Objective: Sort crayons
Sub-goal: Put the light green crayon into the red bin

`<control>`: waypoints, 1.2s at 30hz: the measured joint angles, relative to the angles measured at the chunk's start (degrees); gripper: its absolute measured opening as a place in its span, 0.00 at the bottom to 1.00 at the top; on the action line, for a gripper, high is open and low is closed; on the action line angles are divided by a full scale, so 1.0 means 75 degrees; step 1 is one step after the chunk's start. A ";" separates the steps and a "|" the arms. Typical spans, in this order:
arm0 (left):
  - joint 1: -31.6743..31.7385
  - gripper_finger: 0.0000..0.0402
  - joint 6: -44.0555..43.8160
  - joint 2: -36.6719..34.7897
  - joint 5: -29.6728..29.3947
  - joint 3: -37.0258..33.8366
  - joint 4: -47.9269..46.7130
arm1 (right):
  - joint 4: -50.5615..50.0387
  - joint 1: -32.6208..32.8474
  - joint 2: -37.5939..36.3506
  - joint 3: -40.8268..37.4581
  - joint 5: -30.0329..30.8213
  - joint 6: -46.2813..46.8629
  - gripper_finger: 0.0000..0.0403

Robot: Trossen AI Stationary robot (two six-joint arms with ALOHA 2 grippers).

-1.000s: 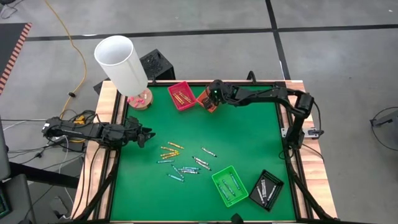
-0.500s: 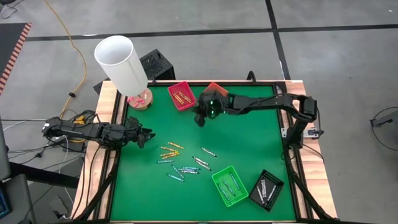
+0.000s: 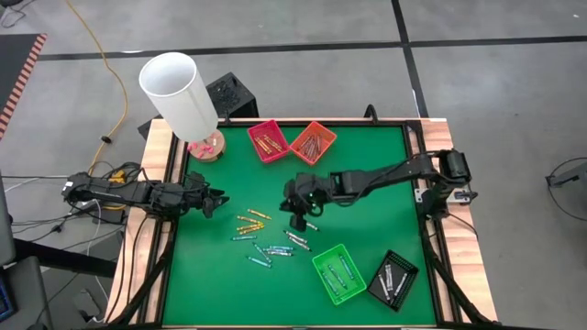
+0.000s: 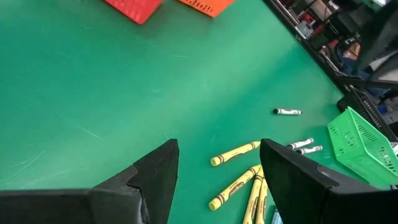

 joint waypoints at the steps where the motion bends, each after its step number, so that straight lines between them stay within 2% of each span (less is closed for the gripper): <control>1: 0.0000 0.54 -0.0004 0.0000 -0.0002 0.0000 0.0000 | -0.0100 0.0073 0.0000 0.0000 0.0001 0.0103 0.14; 9: 0.0000 0.54 -0.0001 0.0000 -0.0004 0.0000 0.0000 | -0.0510 0.0690 0.0003 0.0000 0.0070 0.1002 0.14; 13: 0.0000 0.54 -0.0006 0.0000 -0.0005 0.0000 0.0000 | -0.0859 0.1010 0.0003 0.0000 0.0605 0.1466 0.14; 18: 0.0000 0.54 -0.0005 0.0000 -0.0008 0.0000 0.0000 | -0.1709 0.1225 0.0006 0.0000 0.1531 0.2621 0.14; 25: -0.0001 0.54 0.0000 0.0000 -0.0008 0.0000 0.0000 | -0.2206 0.1232 0.0009 0.0000 0.1807 0.3440 0.14; 29: -0.0002 0.54 -0.0006 0.0000 -0.0011 0.0000 0.0000 | -0.1989 0.1232 0.0025 0.0000 0.2187 0.3308 0.14; 36: -0.0003 0.54 0.0000 0.0003 -0.0016 0.0000 0.0000 | -0.0035 0.1063 0.0185 0.0017 0.2476 0.1685 0.14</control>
